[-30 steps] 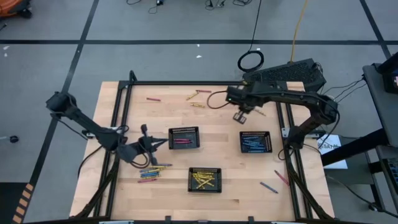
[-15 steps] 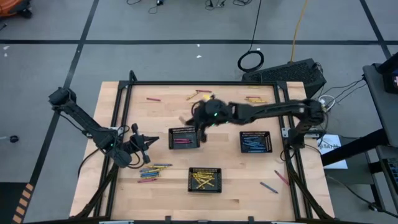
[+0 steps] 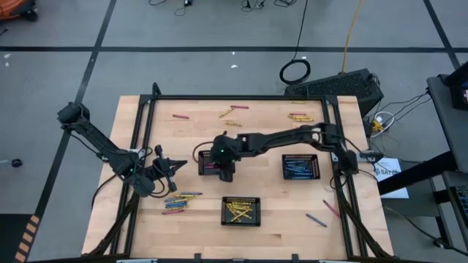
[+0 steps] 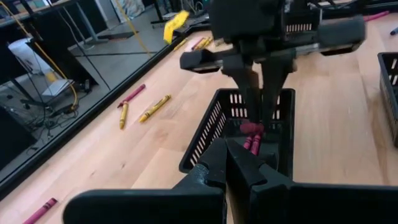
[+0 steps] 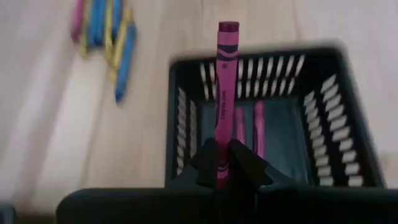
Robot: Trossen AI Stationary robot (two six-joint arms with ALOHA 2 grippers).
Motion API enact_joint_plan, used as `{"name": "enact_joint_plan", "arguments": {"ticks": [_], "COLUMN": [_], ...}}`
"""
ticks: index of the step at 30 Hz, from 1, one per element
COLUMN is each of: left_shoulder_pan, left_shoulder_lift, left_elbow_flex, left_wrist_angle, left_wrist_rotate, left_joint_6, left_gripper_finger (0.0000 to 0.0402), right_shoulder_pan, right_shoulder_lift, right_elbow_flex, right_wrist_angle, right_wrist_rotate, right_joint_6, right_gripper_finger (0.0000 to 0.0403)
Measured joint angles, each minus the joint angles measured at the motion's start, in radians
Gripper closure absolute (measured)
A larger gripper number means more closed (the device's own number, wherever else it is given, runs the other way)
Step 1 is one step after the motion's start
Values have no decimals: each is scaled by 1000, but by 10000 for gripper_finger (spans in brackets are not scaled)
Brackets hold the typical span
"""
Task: Sort crayons
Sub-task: Put the red crayon into the left black bin, then put the blue crayon into the right black bin
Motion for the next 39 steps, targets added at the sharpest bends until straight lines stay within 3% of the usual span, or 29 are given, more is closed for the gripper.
{"name": "enact_joint_plan", "arguments": {"ticks": [5, 9, 12, 17, 21, 28, 35, 39], "left_shoulder_pan": [0, 0, 0, 0, 0, 0, 0, 0], "left_shoulder_lift": [0, 0, 0, 0, 0, 0, 0, 0], "left_elbow_flex": [0, 0, 0, 0, 0, 1, 1, 1], "left_wrist_angle": [0, 0, 0, 0, 0, -3, -2, -4], "left_wrist_rotate": [0, 0, 0, 0, 0, 0, 0, 0], "left_joint_6": [0, 0, 0, 0, 0, -26, -26, -26], "left_gripper_finger": [402, 402, 402, 402, 402, 402, 402, 402], "right_shoulder_pan": [-2, 8, 15, 20, 21, 122, 304, 386], "right_shoulder_lift": [21, 21, 21, 18, -13, -81, -88, -91], "right_elbow_flex": [45, 46, 46, 46, 46, 46, 46, 41], "right_wrist_angle": [-143, -178, -179, -167, -166, -62, -102, -160], "right_wrist_rotate": [7, 114, 163, 162, 162, 200, 426, 535], "right_joint_6": [-35, -46, -69, -77, -47, -52, -31, 72], "right_gripper_finger": [395, 386, 360, 306, 285, 302, 338, 356]}}
